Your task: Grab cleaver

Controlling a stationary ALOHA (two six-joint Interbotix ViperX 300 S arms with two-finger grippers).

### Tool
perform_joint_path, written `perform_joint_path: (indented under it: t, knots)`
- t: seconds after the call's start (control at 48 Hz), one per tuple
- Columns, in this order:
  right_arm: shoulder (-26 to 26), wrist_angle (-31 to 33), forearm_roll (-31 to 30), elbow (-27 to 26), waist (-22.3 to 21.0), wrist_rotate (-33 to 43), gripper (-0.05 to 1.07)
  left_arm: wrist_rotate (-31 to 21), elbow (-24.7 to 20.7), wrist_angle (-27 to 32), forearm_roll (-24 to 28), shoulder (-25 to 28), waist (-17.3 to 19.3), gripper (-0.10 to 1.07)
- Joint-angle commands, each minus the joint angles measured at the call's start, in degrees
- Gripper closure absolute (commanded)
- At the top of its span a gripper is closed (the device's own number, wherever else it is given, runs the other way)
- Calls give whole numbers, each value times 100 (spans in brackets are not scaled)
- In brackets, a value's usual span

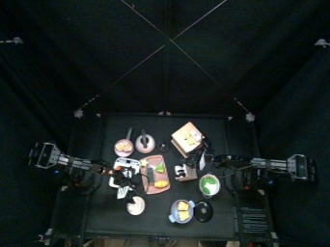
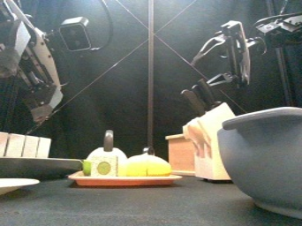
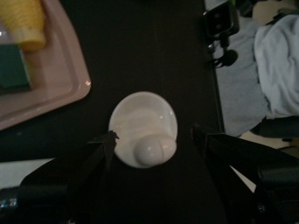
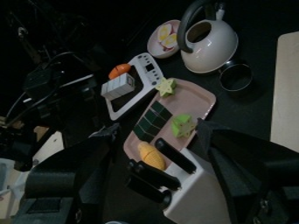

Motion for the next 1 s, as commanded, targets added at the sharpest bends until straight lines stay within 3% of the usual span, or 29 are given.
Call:
perform_joint_path:
  t: [0.0,0.188,0.375,0.521,0.729,0.979]
  knots:
    - [-35,-18,0,-44,-18,0,4,-853,-343,185,1160,-44,26,-3]
    - [-35,-18,0,26,-18,18,4,-2725,-756,299,3349,-167,26,-3]
    - [-44,-9,0,149,-18,-18,4,-3938,-949,246,4658,-193,18,-3]
    - [-44,88,-62,264,-44,-35,4,-4271,-1090,-53,5054,-202,9,-3]
    - [-26,396,-272,483,-246,-26,4,-4280,-1134,-1354,5168,-132,88,-3]
    - [0,756,-308,694,-264,-9,4,-4271,-1239,-2777,5159,185,501,-3]
